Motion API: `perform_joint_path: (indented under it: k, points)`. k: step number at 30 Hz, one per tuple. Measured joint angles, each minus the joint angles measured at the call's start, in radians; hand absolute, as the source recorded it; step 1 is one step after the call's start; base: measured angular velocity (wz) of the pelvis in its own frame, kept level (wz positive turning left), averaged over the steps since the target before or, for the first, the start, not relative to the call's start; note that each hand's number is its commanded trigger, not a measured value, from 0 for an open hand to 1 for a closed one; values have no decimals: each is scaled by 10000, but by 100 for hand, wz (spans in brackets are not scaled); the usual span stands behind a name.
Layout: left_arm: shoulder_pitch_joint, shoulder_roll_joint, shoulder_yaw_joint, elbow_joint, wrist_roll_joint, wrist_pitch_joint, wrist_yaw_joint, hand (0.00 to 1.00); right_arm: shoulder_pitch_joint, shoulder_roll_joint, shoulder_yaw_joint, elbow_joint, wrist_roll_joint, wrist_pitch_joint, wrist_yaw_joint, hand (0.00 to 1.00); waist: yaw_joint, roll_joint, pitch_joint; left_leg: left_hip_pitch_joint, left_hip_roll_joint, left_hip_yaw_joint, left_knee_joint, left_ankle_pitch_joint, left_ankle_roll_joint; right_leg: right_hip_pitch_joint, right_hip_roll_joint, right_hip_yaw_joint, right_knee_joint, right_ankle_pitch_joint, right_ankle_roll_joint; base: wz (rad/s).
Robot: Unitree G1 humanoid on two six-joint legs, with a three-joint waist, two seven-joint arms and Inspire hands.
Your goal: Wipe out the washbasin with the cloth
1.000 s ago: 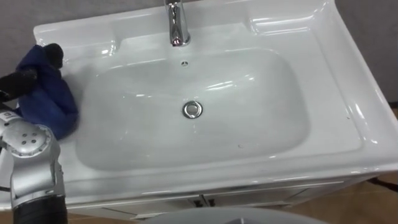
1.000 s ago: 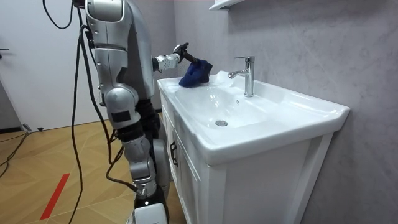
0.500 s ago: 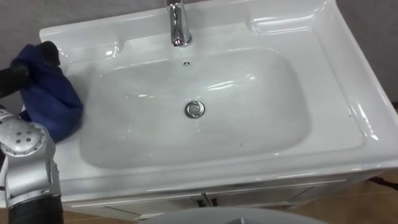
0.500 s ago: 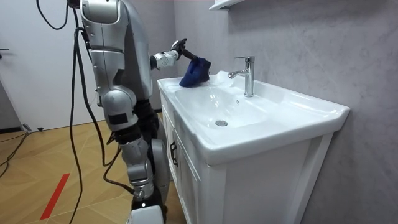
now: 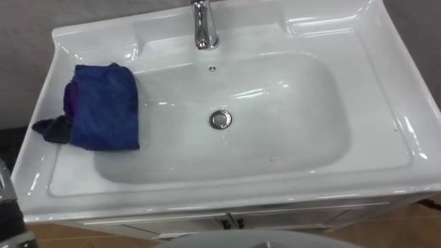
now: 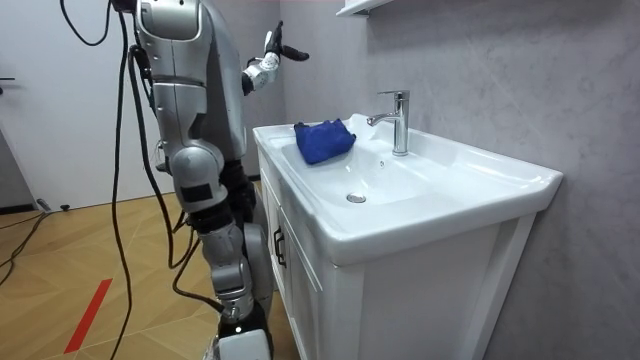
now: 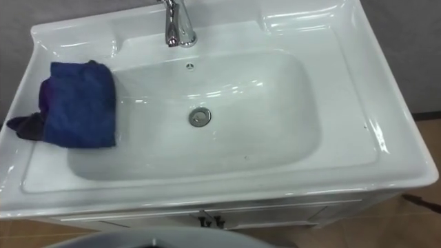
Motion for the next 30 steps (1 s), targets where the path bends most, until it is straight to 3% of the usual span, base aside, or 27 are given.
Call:
perform_joint_path:
  k: [9,15,19,21,23,24,27,30]
  points:
    - [-16,0,495,13,6,18,-18,0,91,-16,-261,-9,-300,11,7,0,109,146,-4,-20,-1,36,-4,0,0,-65,1,4,3,-6,2,-1]
    - [-24,23,981,158,19,47,12,0,358,-29,-312,-72,-330,32,116,0,537,151,-8,-10,-15,-24,-27,0,0,-30,-12,-60,7,-7,4,2]
    - [-16,314,1342,633,44,142,133,0,387,-42,-306,-106,-737,67,236,0,861,163,-17,-19,-24,-109,-18,0,0,11,-16,-130,-6,-13,11,4]
    - [34,319,1638,708,37,145,152,0,368,-44,-307,-129,-1046,84,245,0,1004,167,-18,-70,-43,-146,-5,0,0,28,-35,-188,-5,-24,21,9]
    - [278,408,1920,1075,44,138,228,0,396,-105,-305,-151,-1141,136,231,0,1078,198,-39,-159,-120,-300,40,11,18,29,-94,-337,5,-49,58,20]
    - [357,448,1981,1275,22,136,227,0,375,-124,-305,-171,-1153,144,220,0,1091,122,-1,-180,-141,-317,33,25,41,14,-118,-382,21,-56,69,17]
    - [848,470,2260,2150,-31,180,234,0,510,-188,-302,-457,-1188,151,204,0,1381,231,-90,-181,-194,-328,36,32,53,15,-173,-399,31,-79,108,2]
    - [1240,474,2380,2469,-260,202,464,0,574,-207,-201,-697,-1183,230,203,0,1796,188,-112,-223,-214,-446,48,32,53,4,-176,-466,27,-86,116,11]
